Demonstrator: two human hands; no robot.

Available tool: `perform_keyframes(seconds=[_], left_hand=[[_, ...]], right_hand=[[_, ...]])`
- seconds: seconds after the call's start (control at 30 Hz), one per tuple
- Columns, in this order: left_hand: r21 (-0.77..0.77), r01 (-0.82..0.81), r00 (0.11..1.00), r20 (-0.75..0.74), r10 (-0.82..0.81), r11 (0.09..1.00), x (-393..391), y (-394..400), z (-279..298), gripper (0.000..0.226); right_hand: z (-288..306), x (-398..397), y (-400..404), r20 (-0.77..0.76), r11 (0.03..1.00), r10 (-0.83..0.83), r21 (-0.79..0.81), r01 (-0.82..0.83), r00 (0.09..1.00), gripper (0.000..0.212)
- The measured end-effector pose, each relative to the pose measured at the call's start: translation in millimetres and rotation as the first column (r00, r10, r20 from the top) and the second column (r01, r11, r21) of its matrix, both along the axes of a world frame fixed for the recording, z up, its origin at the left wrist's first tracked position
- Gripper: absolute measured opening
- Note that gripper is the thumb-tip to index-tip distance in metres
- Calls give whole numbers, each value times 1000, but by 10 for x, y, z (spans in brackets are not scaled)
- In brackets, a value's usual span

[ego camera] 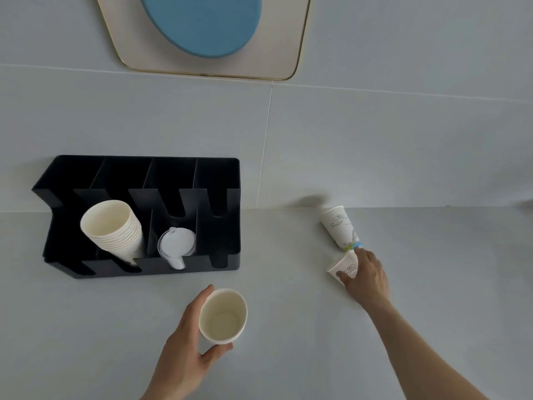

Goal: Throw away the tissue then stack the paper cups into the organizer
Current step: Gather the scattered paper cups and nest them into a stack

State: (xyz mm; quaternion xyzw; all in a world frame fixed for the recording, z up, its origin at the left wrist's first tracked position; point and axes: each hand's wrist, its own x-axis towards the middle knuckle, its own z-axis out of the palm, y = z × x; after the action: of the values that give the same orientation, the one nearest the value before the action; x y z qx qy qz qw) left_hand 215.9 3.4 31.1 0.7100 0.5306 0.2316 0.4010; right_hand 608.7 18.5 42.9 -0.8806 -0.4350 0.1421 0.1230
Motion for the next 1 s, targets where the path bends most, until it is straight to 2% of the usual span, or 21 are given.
perform_keyframes(seconds=[0.17,0.33,0.4,0.47,0.57,0.73,0.87,1.0], left_hand=[[-10,-34,999,-20,33,999,51,-28,39,104],[-14,-43,998,-37,42,999,63,-22,57,103],[-12,-46,998,-39,45,999,70,-29,55,103],[-12,-52,998,-37,52,999,74,-33,59,104],[-13,-52,998,-29,51,999,69,-39,54,104],[12,-46,999,-12,46,999,61,-40,40,105],[19,-40,999,9,40,999,55,-28,31,104],[12,-42,999,29,42,999,52,-22,10,101]], right_hand=[[-243,163,70,-49,983,35,-176,-43,998,96],[-284,-50,33,-80,980,82,-173,-95,993,96],[-173,-204,46,-177,992,93,-70,-107,980,90],[18,-419,73,-305,990,120,113,-89,945,80],[458,-834,63,-487,944,262,311,-115,833,75],[1069,-1454,-65,-554,819,522,537,-200,649,71],[1075,-1753,-144,-577,797,574,556,-236,581,79],[820,-1960,-263,-535,804,585,484,-345,610,95]])
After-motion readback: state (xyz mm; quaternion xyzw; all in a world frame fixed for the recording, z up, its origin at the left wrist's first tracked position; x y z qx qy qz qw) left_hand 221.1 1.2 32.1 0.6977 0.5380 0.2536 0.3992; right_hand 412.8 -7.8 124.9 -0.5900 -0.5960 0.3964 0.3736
